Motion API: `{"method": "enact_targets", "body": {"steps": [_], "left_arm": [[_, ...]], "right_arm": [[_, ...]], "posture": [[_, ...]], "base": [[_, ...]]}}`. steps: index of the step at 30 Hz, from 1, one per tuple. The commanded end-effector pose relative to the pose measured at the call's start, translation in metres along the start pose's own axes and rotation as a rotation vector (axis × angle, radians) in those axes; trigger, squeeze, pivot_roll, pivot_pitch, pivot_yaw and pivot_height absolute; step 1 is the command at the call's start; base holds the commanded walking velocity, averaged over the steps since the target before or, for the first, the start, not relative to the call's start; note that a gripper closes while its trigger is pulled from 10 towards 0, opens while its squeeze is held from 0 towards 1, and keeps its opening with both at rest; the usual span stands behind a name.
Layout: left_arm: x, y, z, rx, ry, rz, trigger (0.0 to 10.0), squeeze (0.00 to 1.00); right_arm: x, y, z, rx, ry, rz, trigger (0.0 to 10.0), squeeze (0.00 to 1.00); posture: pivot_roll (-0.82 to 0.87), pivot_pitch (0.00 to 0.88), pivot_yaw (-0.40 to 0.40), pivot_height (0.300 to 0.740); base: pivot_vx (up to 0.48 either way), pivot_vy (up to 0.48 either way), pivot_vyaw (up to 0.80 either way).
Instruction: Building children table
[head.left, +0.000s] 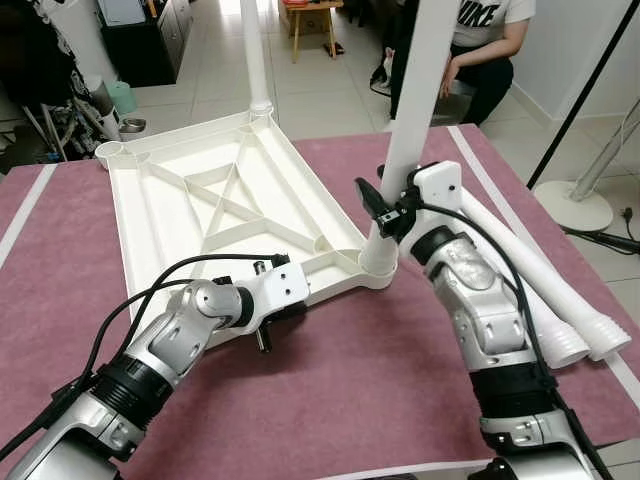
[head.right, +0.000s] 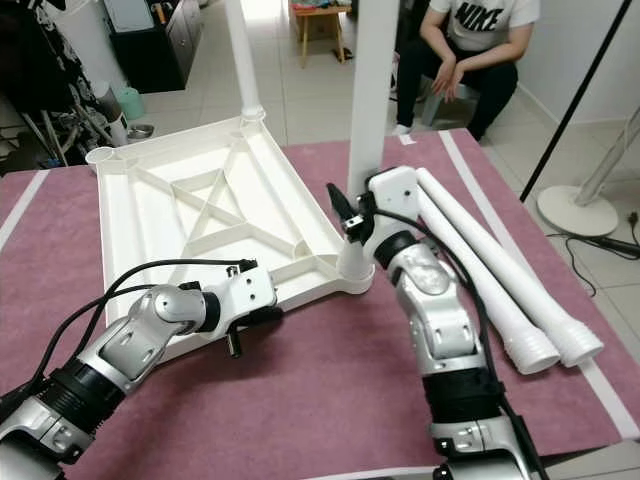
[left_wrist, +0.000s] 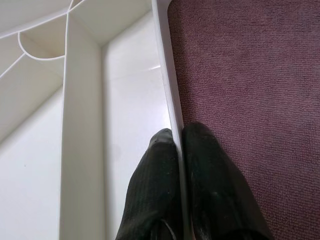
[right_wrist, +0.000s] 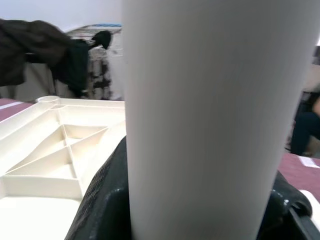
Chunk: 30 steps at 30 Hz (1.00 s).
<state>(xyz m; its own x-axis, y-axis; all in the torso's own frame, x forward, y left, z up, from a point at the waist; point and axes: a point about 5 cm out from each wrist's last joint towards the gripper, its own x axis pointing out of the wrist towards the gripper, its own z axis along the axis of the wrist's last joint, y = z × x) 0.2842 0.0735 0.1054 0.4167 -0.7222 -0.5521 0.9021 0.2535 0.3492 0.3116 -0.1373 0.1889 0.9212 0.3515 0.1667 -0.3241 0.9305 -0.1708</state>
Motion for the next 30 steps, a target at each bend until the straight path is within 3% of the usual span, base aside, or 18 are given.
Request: {"method": "enact_targets", "body": {"steps": [1,5,13,24,30], "left_arm": [[0.002,0.0,-0.013,0.018,0.071,0.087,10.0,0.0],[0.003,0.0,-0.012,0.019,0.071,0.085,10.0,0.0],[0.003,0.001,-0.012,0.02,0.071,0.086,10.0,0.0],[0.003,0.001,-0.012,0.016,0.071,0.092,10.0,0.0],[0.003,0.003,-0.011,0.013,0.061,0.106,10.0,0.0]], "right_arm": [[-0.009,-0.006,-0.03,0.003,0.143,-0.094,10.0,0.0],[-0.009,-0.011,-0.033,0.015,0.15,-0.199,10.0,0.0],[-0.01,-0.014,-0.036,0.017,0.158,-0.257,10.0,0.0],[-0.014,-0.021,-0.047,-0.081,0.232,-0.49,10.0,0.0],[-0.011,-0.014,-0.046,-0.067,0.214,-0.49,10.0,0.0]], "posture": [[-0.03,0.0,0.116,0.74],[-0.04,0.0,0.119,0.74],[-0.03,0.0,0.12,0.74],[-0.03,0.0,0.118,0.74],[-0.03,0.0,0.119,0.74]], "base": [[0.0,0.0,0.0],[0.0,0.0,0.0],[0.0,0.0,0.0],[0.0,0.0,0.0],[0.0,0.0,0.0]]}}
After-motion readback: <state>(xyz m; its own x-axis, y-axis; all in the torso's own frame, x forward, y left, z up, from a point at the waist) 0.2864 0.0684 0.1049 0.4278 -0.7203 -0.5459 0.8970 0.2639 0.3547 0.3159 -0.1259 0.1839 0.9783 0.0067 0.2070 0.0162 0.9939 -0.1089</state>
